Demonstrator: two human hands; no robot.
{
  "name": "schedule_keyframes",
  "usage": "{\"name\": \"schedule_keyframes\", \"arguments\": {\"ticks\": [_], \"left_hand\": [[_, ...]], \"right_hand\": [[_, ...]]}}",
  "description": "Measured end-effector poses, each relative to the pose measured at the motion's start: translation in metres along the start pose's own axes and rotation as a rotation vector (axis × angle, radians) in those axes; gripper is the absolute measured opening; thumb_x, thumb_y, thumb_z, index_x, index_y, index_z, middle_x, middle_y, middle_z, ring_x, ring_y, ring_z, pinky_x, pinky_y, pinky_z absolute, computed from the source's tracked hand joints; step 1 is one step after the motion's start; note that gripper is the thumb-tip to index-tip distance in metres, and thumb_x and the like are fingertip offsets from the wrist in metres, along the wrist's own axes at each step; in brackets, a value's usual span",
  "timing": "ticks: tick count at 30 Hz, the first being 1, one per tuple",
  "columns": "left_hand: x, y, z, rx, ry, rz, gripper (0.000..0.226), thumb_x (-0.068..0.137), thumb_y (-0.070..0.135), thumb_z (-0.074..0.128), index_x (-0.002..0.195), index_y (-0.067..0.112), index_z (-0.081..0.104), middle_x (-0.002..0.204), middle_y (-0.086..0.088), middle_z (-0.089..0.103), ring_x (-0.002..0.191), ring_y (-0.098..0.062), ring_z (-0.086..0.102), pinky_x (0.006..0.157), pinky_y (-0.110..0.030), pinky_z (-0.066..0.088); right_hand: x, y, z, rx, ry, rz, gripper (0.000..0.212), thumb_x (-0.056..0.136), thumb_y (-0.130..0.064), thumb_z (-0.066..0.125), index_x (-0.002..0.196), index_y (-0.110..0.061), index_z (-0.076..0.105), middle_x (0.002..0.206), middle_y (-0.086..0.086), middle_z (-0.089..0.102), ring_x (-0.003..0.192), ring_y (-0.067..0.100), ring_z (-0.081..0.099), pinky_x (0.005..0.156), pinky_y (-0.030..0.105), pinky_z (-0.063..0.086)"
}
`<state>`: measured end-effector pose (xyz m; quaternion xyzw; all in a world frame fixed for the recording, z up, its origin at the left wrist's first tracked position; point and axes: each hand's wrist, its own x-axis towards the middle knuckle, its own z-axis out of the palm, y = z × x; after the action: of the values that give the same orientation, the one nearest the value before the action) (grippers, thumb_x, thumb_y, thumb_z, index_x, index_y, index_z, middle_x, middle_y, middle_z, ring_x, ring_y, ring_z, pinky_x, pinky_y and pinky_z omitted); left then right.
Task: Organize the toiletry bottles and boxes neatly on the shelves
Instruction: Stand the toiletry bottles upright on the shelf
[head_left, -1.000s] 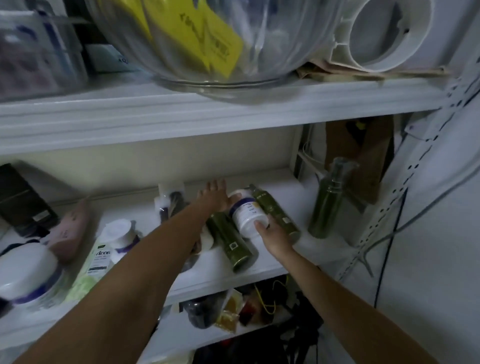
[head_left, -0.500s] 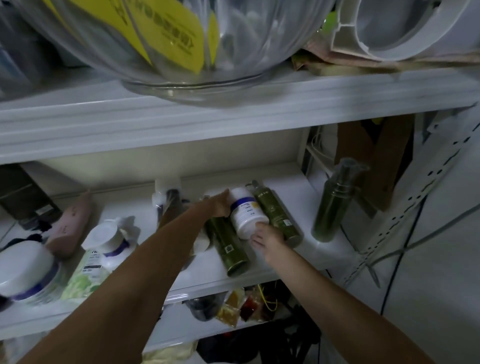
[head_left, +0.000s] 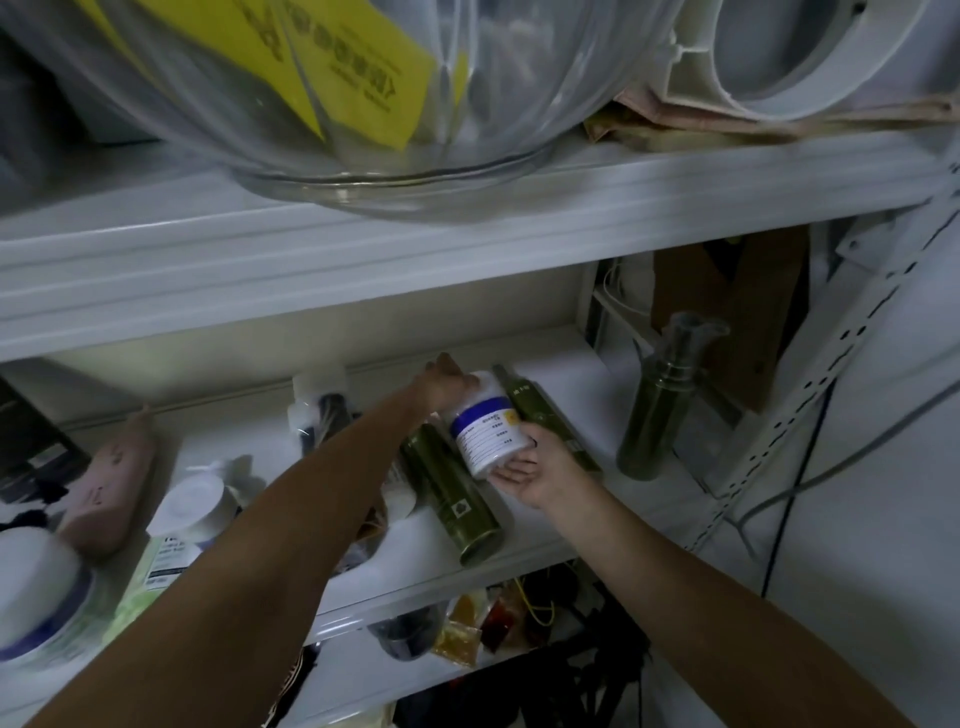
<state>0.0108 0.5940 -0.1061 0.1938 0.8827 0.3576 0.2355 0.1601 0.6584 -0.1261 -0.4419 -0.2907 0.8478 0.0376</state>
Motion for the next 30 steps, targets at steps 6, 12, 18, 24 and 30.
{"name": "schedule_keyframes", "arguments": {"ticks": [6,12,18,24,30], "left_hand": [[-0.016,0.016,-0.019,-0.092,0.072,0.022,0.050,0.084,0.058,0.059,0.101,0.012,0.048,0.092,-0.007,0.060,0.082,-0.026,0.063,0.062,-0.033,0.052],[-0.032,0.021,-0.046,-0.156,0.084,0.016,0.051,0.090,0.062,0.043,0.101,0.016,0.062,0.099,-0.010,0.067,0.087,-0.028,0.068,0.080,-0.039,0.056],[-0.044,0.015,-0.069,-0.442,0.171,-0.034,0.052,0.082,0.062,0.058,0.116,0.023,0.059,0.103,-0.007,0.067,0.085,-0.027,0.067,0.080,-0.045,0.056],[-0.060,0.005,-0.085,-0.613,0.210,-0.103,0.045,0.082,0.043,0.068,0.112,0.011,0.058,0.099,-0.012,0.067,0.080,-0.027,0.067,0.070,-0.039,0.057],[-0.061,-0.003,-0.094,-0.160,0.372,0.003,0.036,0.088,0.045,0.055,0.065,0.018,0.052,0.071,-0.002,0.060,0.091,-0.026,0.065,0.064,-0.018,0.051]], "right_hand": [[-0.011,-0.007,0.011,-0.051,-0.079,-0.107,0.040,0.093,-0.025,0.053,0.127,-0.005,0.048,0.122,0.018,0.058,0.114,0.032,0.055,0.094,0.046,0.043],[-0.027,-0.015,0.031,-0.094,-0.127,-0.214,0.040,0.091,-0.016,0.052,0.131,-0.013,0.046,0.115,0.013,0.060,0.113,0.030,0.056,0.093,0.048,0.041],[-0.050,0.003,0.055,-0.154,-0.189,-0.255,0.038,0.091,-0.013,0.051,0.129,-0.013,0.046,0.116,0.009,0.059,0.109,0.025,0.057,0.089,0.044,0.043],[-0.061,0.011,0.059,-0.237,-0.210,-0.327,0.039,0.090,-0.003,0.052,0.127,-0.017,0.052,0.126,0.008,0.058,0.115,0.023,0.056,0.095,0.040,0.048],[-0.038,0.037,0.031,-0.954,-0.104,-0.638,0.046,0.088,-0.014,0.058,0.132,-0.022,0.048,0.131,0.001,0.053,0.106,0.011,0.052,0.083,0.026,0.045]]}}
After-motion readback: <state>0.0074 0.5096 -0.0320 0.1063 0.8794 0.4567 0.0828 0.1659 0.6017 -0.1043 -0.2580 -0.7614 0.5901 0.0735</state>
